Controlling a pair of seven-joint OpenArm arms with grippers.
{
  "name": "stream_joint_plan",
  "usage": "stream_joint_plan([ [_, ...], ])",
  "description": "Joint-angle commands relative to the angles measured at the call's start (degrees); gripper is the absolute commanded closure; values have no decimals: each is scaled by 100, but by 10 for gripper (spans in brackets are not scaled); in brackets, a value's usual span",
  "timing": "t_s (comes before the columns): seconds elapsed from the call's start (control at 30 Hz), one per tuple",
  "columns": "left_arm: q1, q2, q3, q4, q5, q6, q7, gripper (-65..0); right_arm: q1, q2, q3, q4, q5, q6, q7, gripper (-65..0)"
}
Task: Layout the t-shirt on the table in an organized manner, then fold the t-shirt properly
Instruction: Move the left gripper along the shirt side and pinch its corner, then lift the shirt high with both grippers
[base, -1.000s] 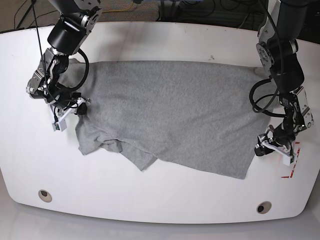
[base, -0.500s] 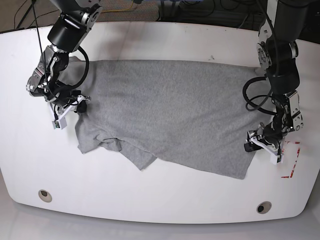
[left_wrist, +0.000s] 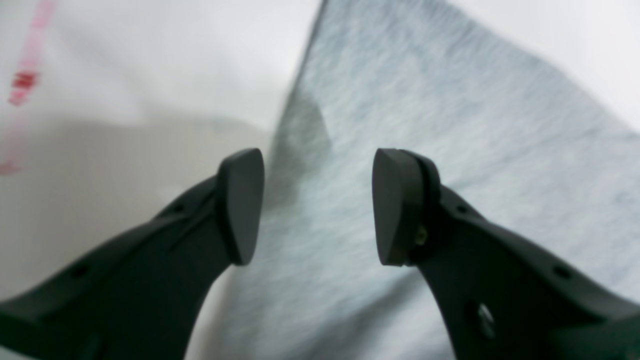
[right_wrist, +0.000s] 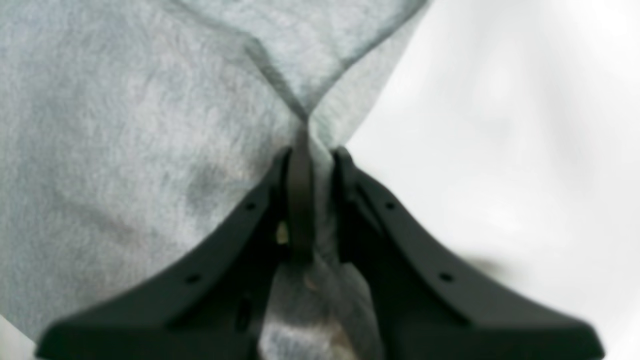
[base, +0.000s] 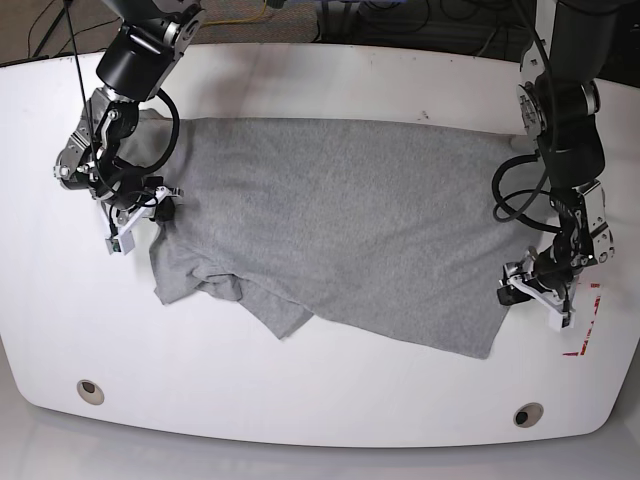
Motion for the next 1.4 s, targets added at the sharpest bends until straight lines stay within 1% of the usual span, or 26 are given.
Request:
stream_joint_plan([
  [0.0,-128,-105,-6,76,-60,-11,-106,-315,99,81,-1,122,98,10,65,-57],
  [0.13,-23,-105,-6,67,-42,-11,-106,-315,108,81,-1,122,98,10,65,-57],
  [0.37,83,-61,-6,67,239,-11,-98,-317,108,81,-1,122,98,10,65,-57],
  [0.5,83,124,-6,67,257,-11,-80,-315,108,81,-10,122,98,10,65,-57],
  [0.67,65,177,-6,67,239,-11,-62,-311,108,81,-10,157,98,10,65,-57],
  [0.73,48,282,-6,76,248,-11,-62,-304,108,81,-10,201,98,10,65,-57],
  [0.77,48,326,2,76,257,-11,-54,-296,108,81,-10,210,98,10,65,-57],
  [0.83,30,388,11,111,257,-19,-18,-257,108,81,-10,210,98,10,65,-57],
  [0.93,-5,467,108,120,257,-19,61,-193,108,81,-10,210,98,10,65,-57],
  [0.97,-93,484,257,111,257,-19,61,-160,108,81,-10,210,98,10,65,-57],
  [1.1,-181,502,591,120,230,-19,61,-94,108,81,-10,227,98,10,65,-57],
  [1.2,-216,502,627,120,230,-19,61,-42,108,81,-10,262,90,10,65,-57],
  [1.3,-225,502,627,129,230,-11,61,-10,108,90,-10,271,90,10,65,-57],
  [1.37,-242,502,618,146,222,-11,61,-8,108,98,-10,271,90,10,65,-55],
])
